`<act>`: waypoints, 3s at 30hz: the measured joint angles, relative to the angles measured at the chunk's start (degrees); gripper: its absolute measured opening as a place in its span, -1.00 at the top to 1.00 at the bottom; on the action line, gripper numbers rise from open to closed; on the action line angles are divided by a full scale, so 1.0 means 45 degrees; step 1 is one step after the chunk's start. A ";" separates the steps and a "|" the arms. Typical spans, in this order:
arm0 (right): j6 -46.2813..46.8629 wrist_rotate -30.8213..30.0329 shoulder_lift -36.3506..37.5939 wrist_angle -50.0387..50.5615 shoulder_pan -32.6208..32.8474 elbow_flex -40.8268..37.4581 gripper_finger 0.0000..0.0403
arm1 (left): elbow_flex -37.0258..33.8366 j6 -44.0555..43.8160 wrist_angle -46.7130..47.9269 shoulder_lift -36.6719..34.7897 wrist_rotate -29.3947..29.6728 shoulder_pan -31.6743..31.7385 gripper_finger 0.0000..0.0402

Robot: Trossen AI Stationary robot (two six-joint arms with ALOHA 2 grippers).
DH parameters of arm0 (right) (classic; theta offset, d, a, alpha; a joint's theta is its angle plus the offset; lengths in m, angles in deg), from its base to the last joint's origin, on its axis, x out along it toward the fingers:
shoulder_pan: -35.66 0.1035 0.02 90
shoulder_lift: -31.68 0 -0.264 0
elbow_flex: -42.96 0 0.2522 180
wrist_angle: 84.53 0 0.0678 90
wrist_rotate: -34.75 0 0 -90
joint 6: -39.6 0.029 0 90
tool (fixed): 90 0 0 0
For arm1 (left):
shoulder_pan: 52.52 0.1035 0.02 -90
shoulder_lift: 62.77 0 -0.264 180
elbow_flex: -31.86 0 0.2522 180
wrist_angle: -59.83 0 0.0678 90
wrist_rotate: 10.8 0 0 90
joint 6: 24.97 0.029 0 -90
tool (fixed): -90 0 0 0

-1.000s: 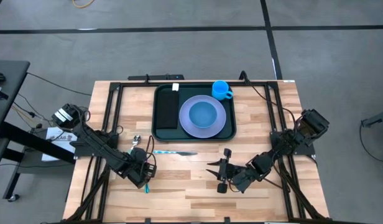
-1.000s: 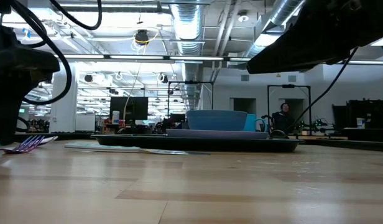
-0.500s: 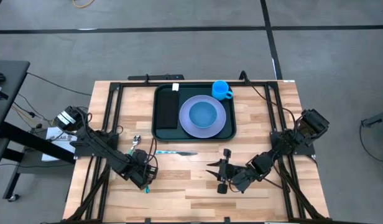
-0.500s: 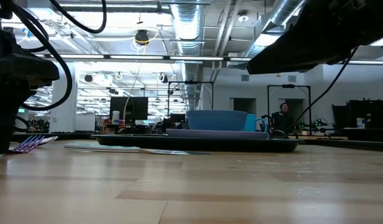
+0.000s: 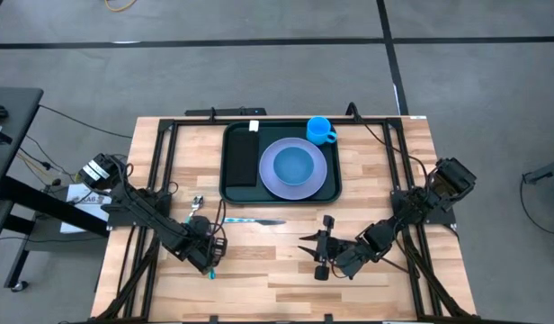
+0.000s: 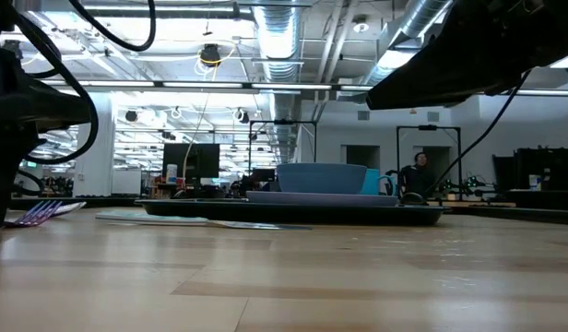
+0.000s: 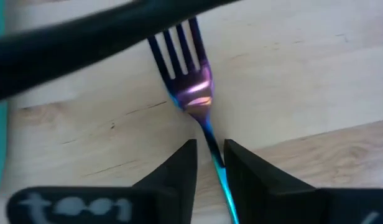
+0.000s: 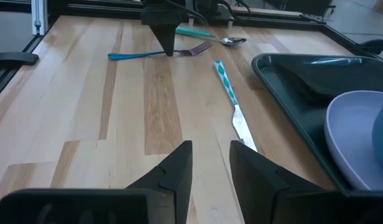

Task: Set up tray
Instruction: Put the blue fork on the black napkin

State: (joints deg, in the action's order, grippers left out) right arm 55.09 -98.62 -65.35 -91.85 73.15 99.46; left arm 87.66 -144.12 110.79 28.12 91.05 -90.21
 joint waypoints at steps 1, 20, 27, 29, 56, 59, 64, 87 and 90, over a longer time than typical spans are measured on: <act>0.0000 0.0000 0.0000 0.0000 0.0000 0.0000 0.50 | -0.0002 -0.0055 0.0016 0.0005 0.0030 0.0000 0.68; -0.0112 0.0010 0.0000 -0.0005 0.0000 0.0000 0.50 | 0.0233 -0.0160 0.0592 0.0081 0.0262 -0.0037 0.98; -0.0112 0.0036 0.0000 -0.0010 -0.0003 0.0000 0.50 | 0.1715 -0.0145 0.2462 0.0130 0.1863 0.0138 1.00; -0.0112 0.0037 0.0000 -0.0006 0.0000 0.0000 0.50 | 0.2156 0.0153 0.2857 0.0114 0.1884 0.0319 1.00; -0.1352 -0.0002 0.0000 -0.0087 -0.0541 0.0049 0.50 | 0.8301 1.2929 0.4143 0.0638 0.0173 1.3495 1.00; -0.1368 0.0005 0.0000 0.0236 -0.0665 0.0049 0.50 | 0.8301 1.3892 0.3019 0.1504 -0.0696 1.4571 1.00; -0.1428 0.0005 0.0000 0.0666 -0.1032 0.0049 0.50 | 0.8300 1.5246 0.2656 0.3138 -0.1773 1.5882 1.00; -0.1418 0.1341 -0.0005 0.0840 -0.2373 0.0049 0.50 | 0.8301 1.4557 0.2751 0.4012 -0.1371 1.5969 1.00; -0.1425 0.1341 -0.0005 0.0799 -0.2399 0.0049 0.50 | 0.8301 1.4576 0.2782 0.4012 -0.1120 1.5959 1.00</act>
State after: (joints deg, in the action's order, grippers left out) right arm 48.68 -92.59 -65.37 -88.26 62.36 99.68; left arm 125.02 -78.53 123.31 46.17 86.01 -18.40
